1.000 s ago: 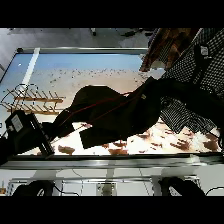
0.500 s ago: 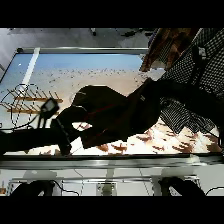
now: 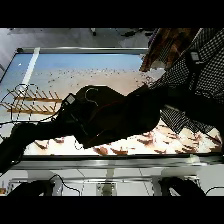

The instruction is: Fold the clothes and pants, and hang the long-sleeved shirts on hangers.

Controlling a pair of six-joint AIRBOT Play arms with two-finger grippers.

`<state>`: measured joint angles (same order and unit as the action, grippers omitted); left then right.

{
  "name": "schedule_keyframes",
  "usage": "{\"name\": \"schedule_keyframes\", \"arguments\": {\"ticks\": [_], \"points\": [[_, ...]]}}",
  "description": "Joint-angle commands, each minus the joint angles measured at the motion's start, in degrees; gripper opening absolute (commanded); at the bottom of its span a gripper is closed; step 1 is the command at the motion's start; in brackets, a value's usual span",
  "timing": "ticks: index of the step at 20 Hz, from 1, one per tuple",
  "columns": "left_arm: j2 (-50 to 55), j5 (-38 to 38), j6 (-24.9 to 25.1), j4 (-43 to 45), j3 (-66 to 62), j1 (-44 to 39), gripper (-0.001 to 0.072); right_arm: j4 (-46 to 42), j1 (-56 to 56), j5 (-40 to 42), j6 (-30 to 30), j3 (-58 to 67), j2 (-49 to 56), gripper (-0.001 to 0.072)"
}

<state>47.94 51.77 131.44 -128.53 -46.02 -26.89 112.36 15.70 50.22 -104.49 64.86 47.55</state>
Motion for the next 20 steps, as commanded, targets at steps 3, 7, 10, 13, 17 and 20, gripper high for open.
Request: {"name": "schedule_keyframes", "arguments": {"ticks": [3,7,10,13,17,20], "points": [[0.72,-4.94,8.37,2.12,0.02,-0.39,0.0034,-0.26,10.47,2.47,-2.34,0.02,-2.43,0.0031],[0.74,-0.66,24.46,-2.34,0.15,-4.98,0.0034,-0.50,12.33,2.34,-5.25,0.00,-2.38,0.0031],[1.05,-4.81,30.58,-7.37,0.28,-7.17,0.0034,-0.11,12.68,6.80,-6.36,0.00,-2.38,0.0030],[1.66,-7.69,37.86,-14.91,0.76,-7.15,0.0034,0.09,12.68,12.55,-10.71,0.00,-2.43,0.0153],[3.48,-9.62,39.58,-17.68,2.38,-7.04,0.0034,0.39,12.68,20.13,-21.79,0.02,-2.71,0.0300],[5.01,-9.60,39.60,-17.70,3.13,-7.04,0.0034,-0.68,12.66,23.98,-28.13,0.61,-4.50,0.0402]]}}
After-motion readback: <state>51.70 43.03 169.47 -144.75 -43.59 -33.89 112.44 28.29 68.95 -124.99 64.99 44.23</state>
